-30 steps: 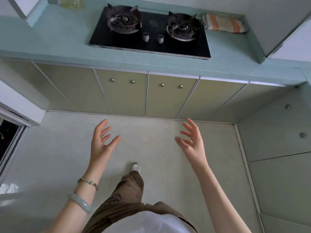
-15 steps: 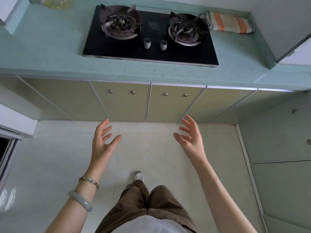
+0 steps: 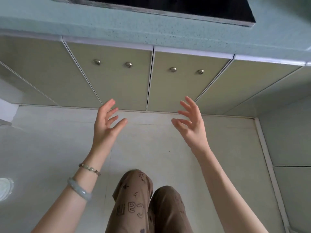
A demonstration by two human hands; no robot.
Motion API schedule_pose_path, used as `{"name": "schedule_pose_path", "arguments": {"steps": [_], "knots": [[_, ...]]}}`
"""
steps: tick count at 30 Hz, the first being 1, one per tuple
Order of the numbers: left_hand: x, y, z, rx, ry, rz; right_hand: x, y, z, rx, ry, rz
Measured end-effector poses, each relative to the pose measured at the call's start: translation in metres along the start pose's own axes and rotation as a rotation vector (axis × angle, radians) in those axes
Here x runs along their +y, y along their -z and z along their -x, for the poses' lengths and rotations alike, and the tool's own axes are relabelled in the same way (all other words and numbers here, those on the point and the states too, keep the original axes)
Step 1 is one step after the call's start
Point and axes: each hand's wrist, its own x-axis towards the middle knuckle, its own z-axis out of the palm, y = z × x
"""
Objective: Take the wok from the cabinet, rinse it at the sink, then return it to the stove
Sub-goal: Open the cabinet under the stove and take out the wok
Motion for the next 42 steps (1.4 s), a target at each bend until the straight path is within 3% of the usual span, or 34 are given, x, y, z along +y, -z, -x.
{"name": "schedule_pose_path", "arguments": {"steps": [10, 18, 29, 36, 42], "knots": [[-0.192, -0.006, -0.033, -0.065, -0.182, -0.031, 0.184, -0.037, -0.028, 0.03, 0.181, -0.038], [-0.253, -0.019, -0.06, -0.077, -0.288, -0.055, 0.246, -0.043, -0.048, 0.015, 0.271, -0.026], [-0.222, -0.033, -0.087, -0.032, -0.36, -0.07, 0.224, -0.038, -0.08, 0.021, 0.388, -0.061], [-0.15, -0.042, -0.125, -0.027, -0.478, -0.079, 0.151, -0.043, -0.123, 0.04, 0.616, -0.061], [-0.09, -0.047, -0.171, -0.061, -0.587, -0.225, 0.098, -0.05, -0.158, 0.027, 0.799, 0.026]]}}
